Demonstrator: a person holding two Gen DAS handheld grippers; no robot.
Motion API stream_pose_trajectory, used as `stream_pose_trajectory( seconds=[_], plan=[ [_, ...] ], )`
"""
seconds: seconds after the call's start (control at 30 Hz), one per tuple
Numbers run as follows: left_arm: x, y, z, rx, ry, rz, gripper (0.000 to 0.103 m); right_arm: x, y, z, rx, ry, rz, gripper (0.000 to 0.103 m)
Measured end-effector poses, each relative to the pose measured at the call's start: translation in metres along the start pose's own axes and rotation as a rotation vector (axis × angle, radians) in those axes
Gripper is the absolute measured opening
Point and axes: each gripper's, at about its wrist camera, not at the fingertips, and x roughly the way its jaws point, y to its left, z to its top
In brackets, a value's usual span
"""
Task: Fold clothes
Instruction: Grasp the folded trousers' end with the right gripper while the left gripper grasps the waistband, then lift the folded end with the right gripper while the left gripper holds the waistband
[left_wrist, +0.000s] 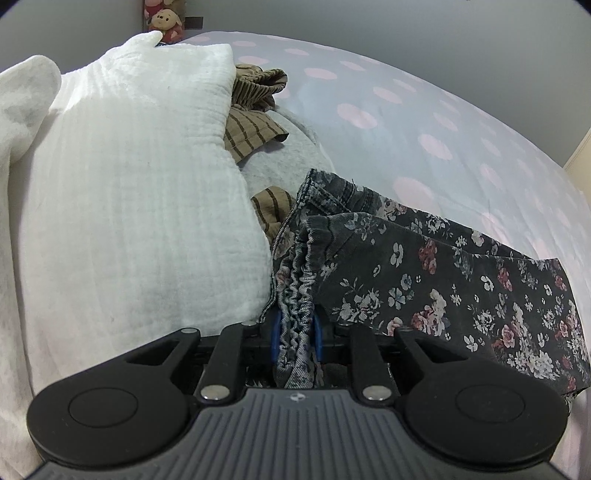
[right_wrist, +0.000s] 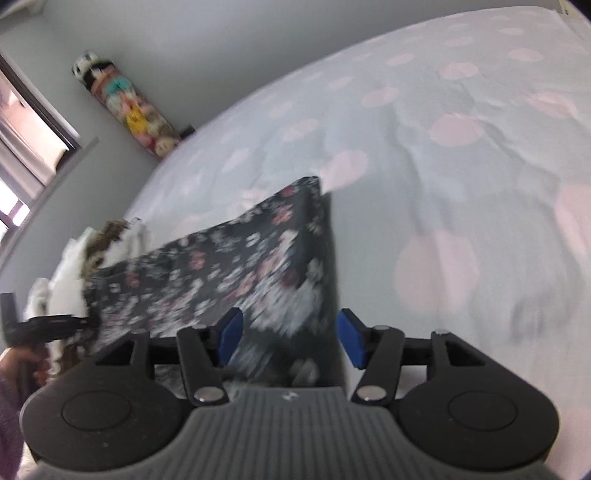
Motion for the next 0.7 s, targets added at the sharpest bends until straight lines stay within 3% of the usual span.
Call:
stream_pose_trajectory(
  seconds=[0.07, 0.1, 0.2, 0.4, 0.7],
  plan=[
    [0.0, 0.001, -0.001, 0.0, -0.002, -0.005, 0.017, 0.023, -0.009, 0.013, 0.017, 0.057, 0.034, 0.05],
    [0.0, 0.001, -0.001, 0.001, -0.003, -0.007, 0.017, 0.033, -0.015, 0.017, 0.032, 0.083, 0.04, 0.041],
    [0.002, 0.002, 0.0, 0.006, 0.002, -0.012, 0.017, 0.057, -0.028, 0.024, 0.042, 0.126, 0.036, 0.038],
    [0.004, 0.003, -0.001, 0.006, -0.002, -0.02, 0.017, 0.081, -0.029, 0.038, -0.004, 0.101, 0.023, 0.027],
    [0.003, 0.005, -0.001, -0.001, 0.0, -0.026, 0.017, 0.131, -0.035, 0.091, 0.093, 0.076, 0.006, 0.018]
  ],
)
